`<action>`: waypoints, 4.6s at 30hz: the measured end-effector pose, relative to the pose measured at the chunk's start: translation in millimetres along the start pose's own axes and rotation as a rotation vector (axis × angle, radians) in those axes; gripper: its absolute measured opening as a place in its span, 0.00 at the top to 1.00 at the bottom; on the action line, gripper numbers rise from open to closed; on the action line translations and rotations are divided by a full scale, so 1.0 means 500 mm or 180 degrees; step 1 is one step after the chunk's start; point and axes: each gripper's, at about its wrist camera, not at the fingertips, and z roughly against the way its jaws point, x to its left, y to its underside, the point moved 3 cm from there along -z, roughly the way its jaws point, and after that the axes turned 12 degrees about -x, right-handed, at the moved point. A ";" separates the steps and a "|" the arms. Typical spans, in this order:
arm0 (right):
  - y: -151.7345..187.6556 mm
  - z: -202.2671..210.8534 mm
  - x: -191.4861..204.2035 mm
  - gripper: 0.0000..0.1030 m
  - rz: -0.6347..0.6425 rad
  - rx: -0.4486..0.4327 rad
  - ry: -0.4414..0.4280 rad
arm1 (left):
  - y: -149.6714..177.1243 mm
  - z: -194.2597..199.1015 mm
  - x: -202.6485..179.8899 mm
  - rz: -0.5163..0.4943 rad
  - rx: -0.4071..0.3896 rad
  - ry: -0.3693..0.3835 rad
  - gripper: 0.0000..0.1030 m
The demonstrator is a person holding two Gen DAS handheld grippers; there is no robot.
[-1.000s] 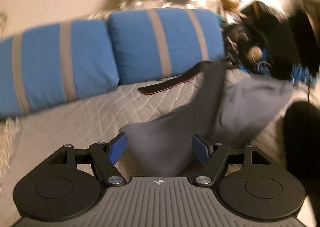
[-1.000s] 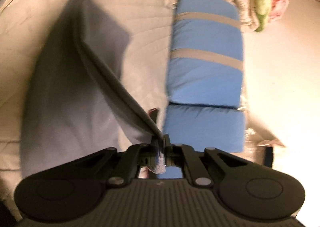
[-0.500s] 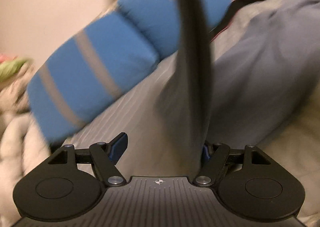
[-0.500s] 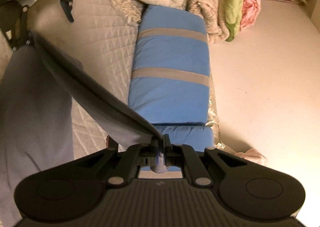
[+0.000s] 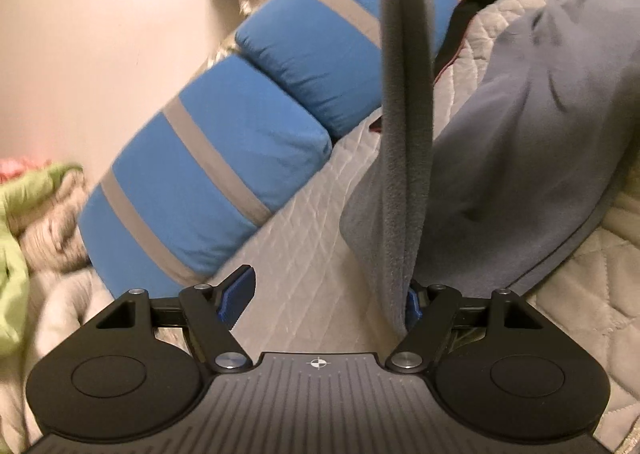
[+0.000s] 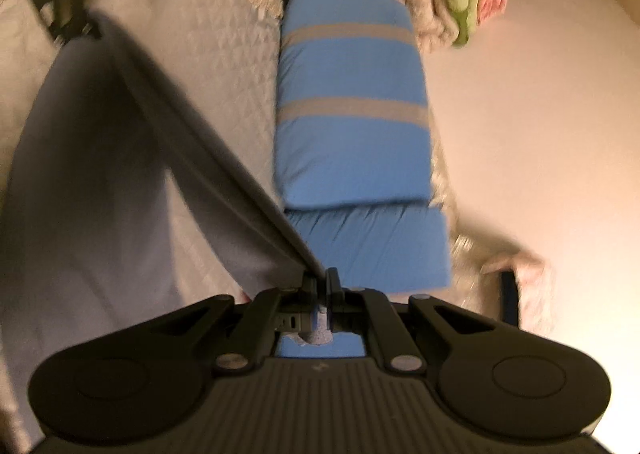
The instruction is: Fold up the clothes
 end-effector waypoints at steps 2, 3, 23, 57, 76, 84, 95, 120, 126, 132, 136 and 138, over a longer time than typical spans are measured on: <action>0.028 0.014 0.030 0.97 -0.0099 0.0104 -0.0070 | -0.009 0.003 -0.009 -0.0124 -0.0036 0.0016 0.31; 0.041 0.021 0.050 0.97 -0.0144 0.0152 -0.0125 | -0.011 0.003 -0.015 -0.0199 -0.0052 0.0018 0.31; 0.082 0.049 0.258 0.71 -0.0750 0.0664 -0.1234 | 0.032 -0.031 -0.078 -0.1113 0.0123 0.0559 0.30; 0.266 -0.067 0.146 0.00 -0.5318 0.1859 0.0750 | -0.286 -0.386 0.030 0.2482 0.0171 0.2981 0.31; 0.259 -0.086 0.184 0.00 -0.5015 0.1667 0.0596 | -0.336 -0.392 -0.163 0.1871 0.0358 0.3971 0.95; 0.260 -0.086 0.182 0.00 -0.5017 0.1650 0.0603 | -0.330 -0.396 -0.189 0.1735 0.0515 0.4040 0.87; 0.259 -0.087 0.182 0.00 -0.5020 0.1640 0.0599 | -0.290 -0.546 -0.200 0.3079 0.1292 0.4242 0.67; 0.254 -0.090 0.185 0.00 -0.4955 0.1664 0.0554 | -0.250 -0.647 -0.226 0.4245 0.1881 0.4272 0.83; 0.253 -0.088 0.188 0.01 -0.4952 0.1662 0.0550 | -0.230 -0.672 -0.204 0.4316 0.1807 0.3919 0.96; 0.257 -0.084 0.183 0.01 -0.5040 0.1663 0.0511 | -0.232 -0.683 -0.209 0.4149 0.1855 0.3717 0.97; 0.265 -0.052 0.154 0.00 -0.5463 0.1399 0.0278 | -0.233 -0.679 -0.214 0.4075 0.1852 0.3686 0.96; 0.268 -0.007 0.125 0.00 -0.5536 0.1263 0.0335 | -0.232 -0.676 -0.213 0.4044 0.1837 0.3684 0.96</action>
